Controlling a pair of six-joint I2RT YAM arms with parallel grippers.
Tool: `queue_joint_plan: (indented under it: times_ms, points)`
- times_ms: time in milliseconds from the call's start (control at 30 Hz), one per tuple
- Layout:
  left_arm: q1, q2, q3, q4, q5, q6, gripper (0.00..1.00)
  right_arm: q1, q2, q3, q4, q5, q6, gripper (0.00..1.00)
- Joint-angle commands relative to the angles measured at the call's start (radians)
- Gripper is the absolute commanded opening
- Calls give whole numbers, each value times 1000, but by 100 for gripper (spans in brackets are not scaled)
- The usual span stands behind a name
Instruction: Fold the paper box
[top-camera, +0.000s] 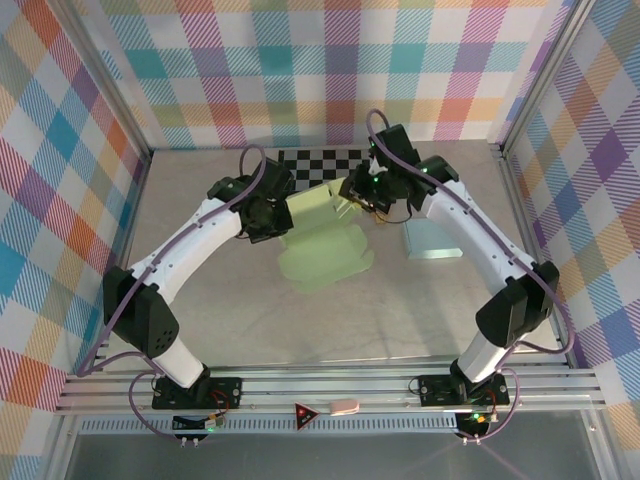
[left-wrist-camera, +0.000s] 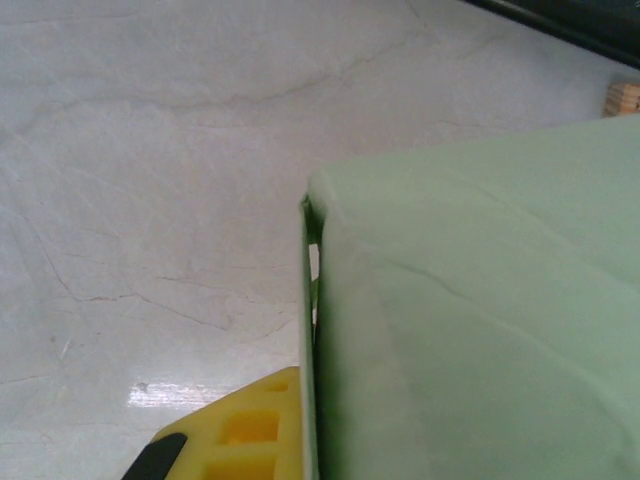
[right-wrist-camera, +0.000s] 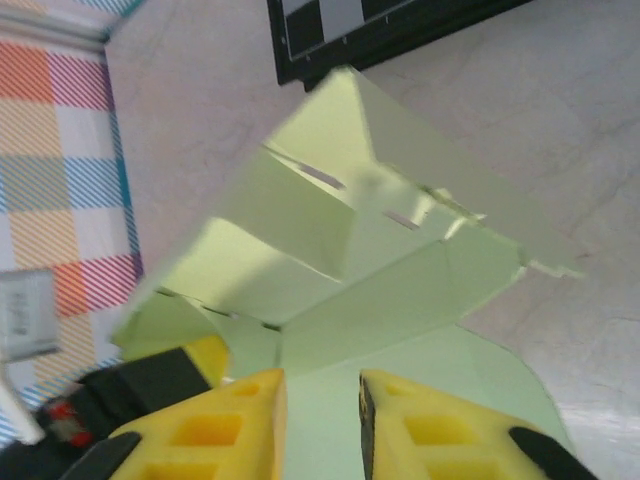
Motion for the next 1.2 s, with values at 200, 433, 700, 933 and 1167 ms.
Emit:
queue_joint_plan:
  times_ms: [200,433,700,933,1167]
  points:
    - [10,38,74,-75,50,75,0,-30,113,-27,42,-10,-3,24]
    - [21,65,100,-82,73,115,0,-66,118,-26,-7,39,-44,34]
    - [23,93,134,-83,83,129,0,-89,134,-55,-20,51,-74,40]
    - [23,101,140,-80,96,126,0,-89,127,-112,30,11,-59,34]
    - [23,103,136,-83,104,123,0,-87,116,-110,71,-47,-43,28]
